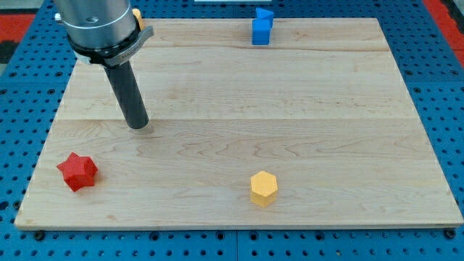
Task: Place your arm at the left center
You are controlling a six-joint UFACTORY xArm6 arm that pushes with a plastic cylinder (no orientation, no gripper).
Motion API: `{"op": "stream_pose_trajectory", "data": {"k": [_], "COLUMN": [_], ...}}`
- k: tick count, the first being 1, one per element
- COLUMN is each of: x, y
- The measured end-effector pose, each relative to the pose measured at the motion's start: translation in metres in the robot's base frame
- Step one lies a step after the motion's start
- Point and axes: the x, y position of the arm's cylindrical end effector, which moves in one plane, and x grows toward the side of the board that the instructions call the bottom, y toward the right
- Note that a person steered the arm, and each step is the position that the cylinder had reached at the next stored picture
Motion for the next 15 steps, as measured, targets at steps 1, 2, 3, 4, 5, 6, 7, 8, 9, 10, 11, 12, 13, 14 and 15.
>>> {"op": "stream_pose_trajectory", "data": {"k": [1,2,3,4,5,6,7,8,9,10,11,12,13,14,15], "x": [-0.001,-0.001,-0.001,0.005,0.009,0.009,0.01,0.014,0.013,0.01,-0.013,-0.038,-0.038,-0.038,-0.038], "y": [-0.009,-0.013,-0.011,-0.011,-0.008,-0.01,0.036,0.094,0.095,0.093,0.042,-0.026,-0.073,-0.073,-0.073]}}
